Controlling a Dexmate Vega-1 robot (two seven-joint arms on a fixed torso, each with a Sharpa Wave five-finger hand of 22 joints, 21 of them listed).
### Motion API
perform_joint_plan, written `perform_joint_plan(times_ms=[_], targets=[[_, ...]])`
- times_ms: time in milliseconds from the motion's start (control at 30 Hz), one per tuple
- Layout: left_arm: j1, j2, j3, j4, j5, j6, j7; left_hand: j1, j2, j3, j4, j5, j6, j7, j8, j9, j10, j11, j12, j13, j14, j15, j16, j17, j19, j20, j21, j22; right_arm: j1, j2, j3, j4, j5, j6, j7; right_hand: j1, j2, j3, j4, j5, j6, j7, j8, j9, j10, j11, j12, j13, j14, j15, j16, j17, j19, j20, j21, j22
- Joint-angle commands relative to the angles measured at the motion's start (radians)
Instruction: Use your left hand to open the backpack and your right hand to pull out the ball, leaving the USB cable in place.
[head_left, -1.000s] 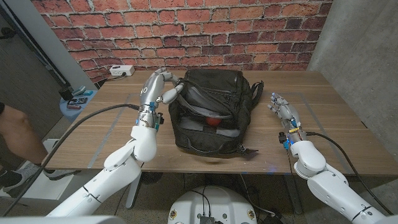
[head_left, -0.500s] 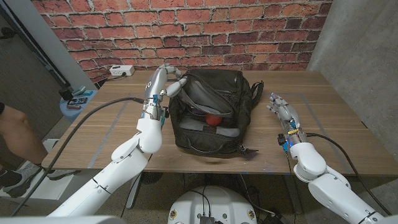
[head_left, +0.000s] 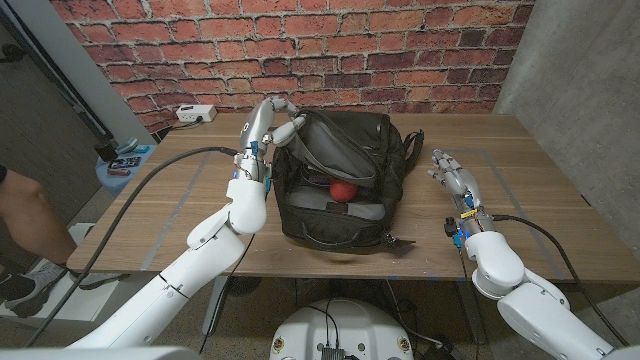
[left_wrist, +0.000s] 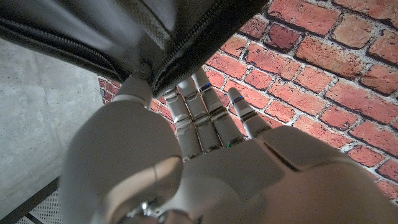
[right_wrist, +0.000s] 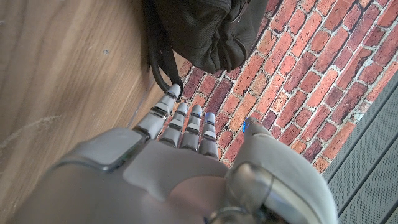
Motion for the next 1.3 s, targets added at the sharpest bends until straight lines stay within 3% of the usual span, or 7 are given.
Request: perform_joint_plan(times_ms=[33, 367, 600, 733, 1300], targets=[[-0.024, -0.028, 0.002, 0.003, -0.047, 0.021, 0.001, 0.009, 0.011, 0.004, 0.007, 0.008, 0.0, 0.002, 0.003, 0.006, 0.005, -0.003, 0.006, 0.002, 0.007, 0.004, -0.005, 0.004, 0.0, 0.009, 0.003, 0.002, -0.04, -0.013, 0.01, -0.08, -0.025, -0.068, -0.007, 0.013, -0.005, 0.003, -0.008, -0.001, 0.006, 0.001, 0.007, 0.001, 0.002, 0.006, 0.006, 0.003, 0.008, -0.002, 0.005, 0.002, 0.01, -0.027, -0.001, 0.002], [-0.029, -0.058, 0.0, 0.006, -0.082, 0.04, 0.028, 0.01, 0.01, 0.004, 0.008, 0.011, 0.002, 0.002, 0.003, 0.004, 0.008, -0.001, 0.009, -0.004, 0.011, 0.005, -0.008, 0.007, 0.0, 0.009, 0.004, 0.002, -0.077, -0.031, 0.016, -0.178, -0.092, -0.186, -0.061, 0.02, -0.006, 0.006, -0.018, -0.001, 0.006, 0.0, 0.006, 0.001, 0.002, 0.003, 0.006, 0.003, 0.007, 0.0, 0.005, 0.001, 0.01, -0.027, -0.001, 0.002], [-0.043, -0.114, 0.003, 0.025, -0.129, 0.045, 0.063, 0.013, 0.01, 0.005, 0.007, 0.014, 0.002, 0.005, 0.003, 0.003, 0.005, -0.001, 0.014, -0.002, 0.012, 0.007, -0.01, 0.009, -0.002, 0.012, 0.004, 0.002, -0.113, -0.028, 0.026, -0.221, -0.109, -0.219, -0.074, 0.022, -0.005, 0.006, -0.021, -0.002, 0.007, 0.001, 0.007, 0.001, 0.003, 0.003, 0.006, 0.003, 0.007, 0.001, 0.006, 0.002, 0.01, -0.026, -0.001, 0.002], [-0.061, -0.147, 0.016, 0.046, -0.149, 0.033, 0.087, 0.017, 0.013, 0.006, 0.006, 0.015, -0.001, 0.007, 0.004, 0.006, 0.004, 0.003, 0.016, -0.002, 0.01, 0.011, -0.011, 0.013, -0.004, 0.014, 0.004, 0.002, -0.132, -0.022, 0.032, -0.235, -0.114, -0.221, -0.077, 0.022, -0.005, 0.006, -0.022, -0.002, 0.008, 0.001, 0.007, 0.001, 0.004, 0.004, 0.007, 0.003, 0.008, 0.001, 0.007, 0.002, 0.009, -0.025, -0.002, 0.002], [-0.15, -0.197, 0.074, 0.123, -0.193, -0.003, 0.081, 0.02, 0.014, 0.008, 0.007, 0.021, -0.007, 0.015, 0.005, 0.011, 0.001, 0.011, 0.025, -0.003, 0.012, 0.018, -0.017, 0.019, -0.009, 0.022, 0.005, 0.003, -0.185, -0.022, 0.034, -0.318, -0.164, -0.32, -0.095, 0.027, -0.004, 0.008, -0.031, -0.003, 0.008, 0.001, 0.006, 0.001, 0.004, 0.004, 0.007, 0.004, 0.009, 0.002, 0.009, 0.003, 0.01, -0.025, -0.001, 0.002]])
